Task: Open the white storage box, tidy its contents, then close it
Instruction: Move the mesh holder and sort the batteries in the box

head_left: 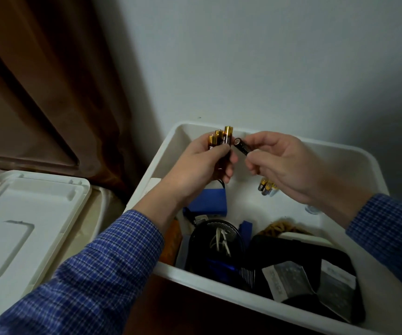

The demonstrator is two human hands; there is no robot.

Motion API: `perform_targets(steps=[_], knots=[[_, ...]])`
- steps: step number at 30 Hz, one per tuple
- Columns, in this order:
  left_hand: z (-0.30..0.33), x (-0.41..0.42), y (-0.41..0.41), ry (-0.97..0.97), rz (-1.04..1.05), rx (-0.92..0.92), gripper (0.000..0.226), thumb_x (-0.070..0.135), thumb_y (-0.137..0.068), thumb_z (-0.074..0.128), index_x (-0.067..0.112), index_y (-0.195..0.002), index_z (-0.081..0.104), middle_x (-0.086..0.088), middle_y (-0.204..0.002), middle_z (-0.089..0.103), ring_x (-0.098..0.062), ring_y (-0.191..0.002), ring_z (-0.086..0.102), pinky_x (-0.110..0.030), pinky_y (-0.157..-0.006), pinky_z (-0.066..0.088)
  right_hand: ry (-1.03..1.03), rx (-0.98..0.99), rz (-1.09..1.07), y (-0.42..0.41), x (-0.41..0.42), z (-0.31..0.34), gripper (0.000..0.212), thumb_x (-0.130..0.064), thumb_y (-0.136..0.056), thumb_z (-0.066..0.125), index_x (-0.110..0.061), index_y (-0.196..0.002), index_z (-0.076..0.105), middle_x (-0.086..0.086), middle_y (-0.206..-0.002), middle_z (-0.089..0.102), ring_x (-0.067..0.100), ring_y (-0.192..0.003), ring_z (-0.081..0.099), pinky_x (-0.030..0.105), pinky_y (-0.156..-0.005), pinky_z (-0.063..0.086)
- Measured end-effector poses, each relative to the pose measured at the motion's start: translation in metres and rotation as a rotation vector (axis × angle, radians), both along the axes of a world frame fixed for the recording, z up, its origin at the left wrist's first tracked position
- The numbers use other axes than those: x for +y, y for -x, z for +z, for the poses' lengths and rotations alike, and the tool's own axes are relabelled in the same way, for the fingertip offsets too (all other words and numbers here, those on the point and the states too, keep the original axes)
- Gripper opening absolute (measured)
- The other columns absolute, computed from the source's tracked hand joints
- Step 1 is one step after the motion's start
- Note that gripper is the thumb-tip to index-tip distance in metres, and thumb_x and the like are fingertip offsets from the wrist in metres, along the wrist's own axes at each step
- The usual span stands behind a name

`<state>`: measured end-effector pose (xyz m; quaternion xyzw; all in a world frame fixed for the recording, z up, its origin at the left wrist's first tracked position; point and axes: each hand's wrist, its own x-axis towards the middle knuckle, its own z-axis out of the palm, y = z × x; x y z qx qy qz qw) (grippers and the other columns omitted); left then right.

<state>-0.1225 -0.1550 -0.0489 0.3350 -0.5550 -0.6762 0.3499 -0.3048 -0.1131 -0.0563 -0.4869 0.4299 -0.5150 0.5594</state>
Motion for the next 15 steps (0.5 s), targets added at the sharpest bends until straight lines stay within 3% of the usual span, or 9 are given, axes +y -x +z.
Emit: perform_targets(steps=[2,5,10,13,15], knots=[[0.001,0.001,0.0,-0.049,0.001,-0.007,0.011,0.006,-0.105,0.041,0.003,-0.106,0.051,-0.012,-0.078,0.063,-0.02,-0.057,0.055,-0.03,-0.052,0.046,-0.006,-0.007,-0.012,0.004,0.0,0.0,0.027,0.001,-0.079,0.067,-0.021,-0.091,0.08,0.007,-0.08,0.067,0.015,-0.072,0.059,0.024,-0.069,0.052],[0.004,0.002,0.0,-0.165,-0.023,0.015,0.015,0.013,-0.107,0.04,0.002,-0.108,0.051,-0.013,-0.077,0.063,-0.019,-0.055,0.056,-0.027,-0.049,0.047,-0.026,0.159,-0.018,0.014,-0.003,0.004,0.03,0.006,-0.08,0.074,-0.014,-0.102,0.073,0.007,-0.093,0.071,0.017,-0.085,0.064,0.027,-0.076,0.052],[0.008,0.002,-0.002,-0.278,-0.122,0.011,0.024,0.019,-0.108,0.041,-0.001,-0.111,0.054,-0.017,-0.084,0.065,-0.017,-0.054,0.059,-0.021,-0.044,0.049,-0.16,0.203,0.074,0.019,-0.018,0.021,0.057,-0.01,-0.061,0.079,-0.008,-0.114,0.058,0.011,-0.093,0.074,0.02,-0.086,0.069,0.036,-0.086,0.052],[0.008,0.002,-0.004,-0.297,-0.138,-0.032,0.02,0.018,-0.107,0.044,0.003,-0.103,0.057,-0.013,-0.078,0.06,-0.015,-0.055,0.057,-0.019,-0.043,0.048,-0.196,0.289,0.105,0.007,-0.024,0.028,0.056,0.002,-0.073,0.079,-0.003,-0.124,0.055,0.015,-0.1,0.075,0.022,-0.093,0.07,0.036,-0.093,0.054],[0.009,-0.001,-0.006,-0.326,-0.074,-0.001,0.018,0.017,-0.106,0.045,0.007,-0.099,0.058,-0.009,-0.075,0.057,-0.012,-0.053,0.053,-0.018,-0.041,0.043,-0.205,0.222,0.046,-0.003,-0.029,0.028,0.048,0.008,-0.081,0.074,-0.001,-0.124,0.056,0.016,-0.104,0.074,0.021,-0.092,0.071,0.031,-0.089,0.056]])
